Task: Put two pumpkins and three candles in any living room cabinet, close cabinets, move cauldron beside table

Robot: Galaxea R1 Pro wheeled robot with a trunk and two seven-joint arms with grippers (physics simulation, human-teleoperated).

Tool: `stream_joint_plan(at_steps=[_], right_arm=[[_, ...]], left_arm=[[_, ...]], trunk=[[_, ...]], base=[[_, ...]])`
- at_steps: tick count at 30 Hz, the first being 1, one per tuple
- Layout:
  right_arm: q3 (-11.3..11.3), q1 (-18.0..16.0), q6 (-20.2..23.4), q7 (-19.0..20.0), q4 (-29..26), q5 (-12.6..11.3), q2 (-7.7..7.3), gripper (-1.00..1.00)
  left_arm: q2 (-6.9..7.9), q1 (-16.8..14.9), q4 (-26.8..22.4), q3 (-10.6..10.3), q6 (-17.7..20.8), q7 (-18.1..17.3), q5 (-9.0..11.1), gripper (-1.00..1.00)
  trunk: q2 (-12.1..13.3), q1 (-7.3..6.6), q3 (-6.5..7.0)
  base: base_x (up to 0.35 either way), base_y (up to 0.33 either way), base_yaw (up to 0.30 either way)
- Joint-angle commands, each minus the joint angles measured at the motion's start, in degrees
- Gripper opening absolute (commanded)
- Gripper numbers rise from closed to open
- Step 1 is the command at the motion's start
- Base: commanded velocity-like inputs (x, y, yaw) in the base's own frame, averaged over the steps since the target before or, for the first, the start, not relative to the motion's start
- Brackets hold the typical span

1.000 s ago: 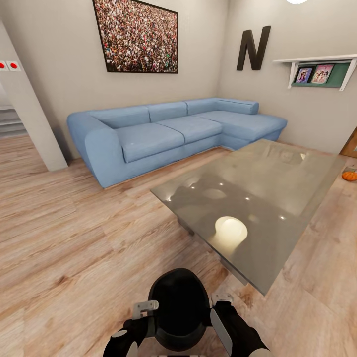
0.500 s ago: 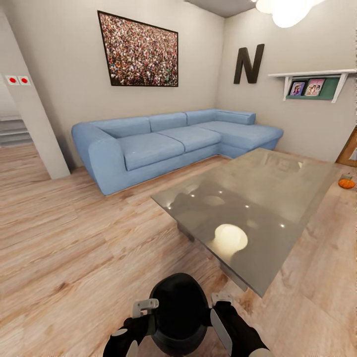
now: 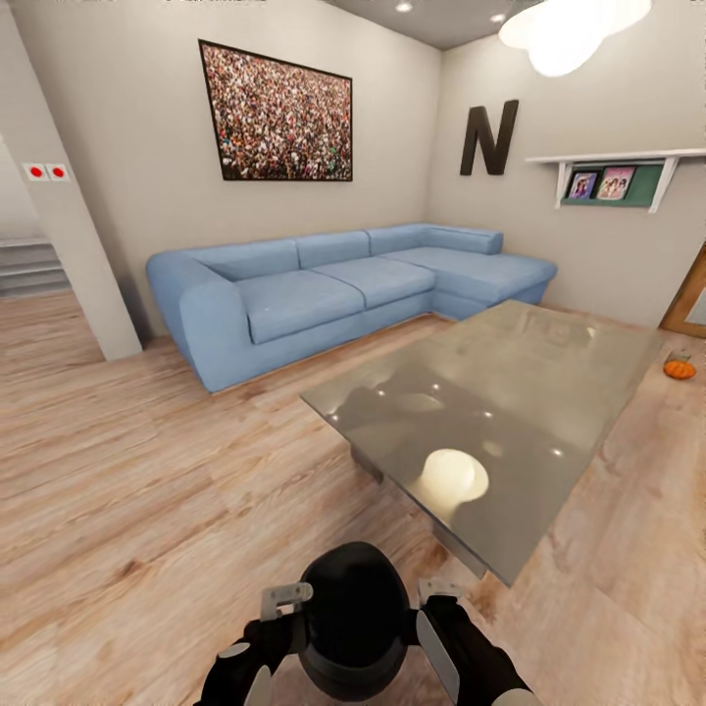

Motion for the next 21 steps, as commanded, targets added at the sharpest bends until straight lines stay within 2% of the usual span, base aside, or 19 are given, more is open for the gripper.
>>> stream_joint_plan(at_steps=[1, 8, 15, 21], right_arm=[[0.0, 0.0, 0.0, 0.0, 0.0, 0.0, 0.00, 1.00], [-0.1, 0.0, 0.1, 0.0, 0.2, -0.1, 0.00, 1.00], [-0.2, 0.0, 0.2, 0.1, 0.2, -0.1, 0.00, 1.00], [-0.2, 0.0, 0.3, 1.0, 0.2, -0.1, 0.00, 1.00]], left_arm=[[-0.01, 0.0, -0.1, 0.0, 0.1, 0.0, 0.0, 1.00], [-0.03, 0.0, -0.5, 0.1, 0.3, 1.9, 0.1, 1.00], [0.04, 0.0, -0.8, 0.1, 1.3, 2.1, 0.1, 1.00], [0.06, 0.0, -1.7, 0.2, 2.6, 2.1, 0.1, 1.00]], trunk=[[0.4, -0.23, 0.18], [3.2, -1.76, 1.44], [6.0, -3.30, 2.70], [8.4, -4.62, 3.77]], base=[[-0.145, 0.006, 0.000], [-0.147, 0.028, 0.000], [-0.175, 0.042, 0.000], [-0.060, 0.013, 0.000]])
